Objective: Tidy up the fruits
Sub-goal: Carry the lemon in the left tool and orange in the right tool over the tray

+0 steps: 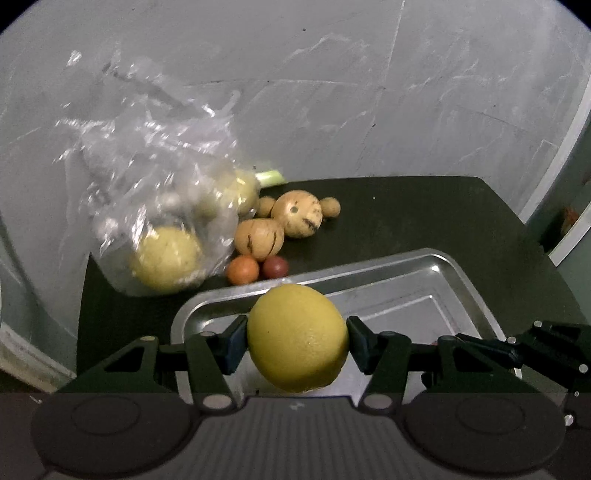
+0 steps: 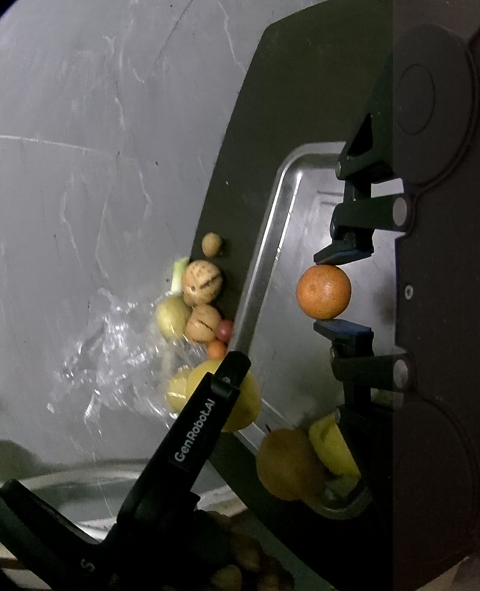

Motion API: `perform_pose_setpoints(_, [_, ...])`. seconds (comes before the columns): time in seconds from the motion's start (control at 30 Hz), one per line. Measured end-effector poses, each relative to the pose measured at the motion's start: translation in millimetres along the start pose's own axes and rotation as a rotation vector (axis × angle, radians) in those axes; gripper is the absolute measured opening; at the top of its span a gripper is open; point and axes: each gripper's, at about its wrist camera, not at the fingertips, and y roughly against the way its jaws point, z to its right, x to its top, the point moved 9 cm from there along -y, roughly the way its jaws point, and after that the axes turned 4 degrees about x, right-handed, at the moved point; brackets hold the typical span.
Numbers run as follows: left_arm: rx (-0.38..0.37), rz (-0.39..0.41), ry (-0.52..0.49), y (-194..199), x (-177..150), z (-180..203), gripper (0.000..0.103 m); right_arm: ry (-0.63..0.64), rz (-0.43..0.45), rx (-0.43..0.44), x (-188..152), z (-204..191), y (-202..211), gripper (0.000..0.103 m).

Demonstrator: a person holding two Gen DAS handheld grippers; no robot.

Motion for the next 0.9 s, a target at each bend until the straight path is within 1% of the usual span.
perform_pose_setpoints(0.17, [-0.002, -0.004, 0.005, 3, -10, -3, 0.061, 0.017, -0.011, 0.017, -9, -12, 1, 0.034])
perform_pose_setpoints(0.47, [-0.003, -0.025, -0.018, 1, -21, -1, 0.061, 0.032, -0.045, 0.055, -20, -26, -2, 0.034])
perform_pose_setpoints(0.9, [-0.018, -0.03, -0.07, 2, -28, 8, 0.061, 0.05, -0.083, 0.08, -29, -36, -5, 0.034])
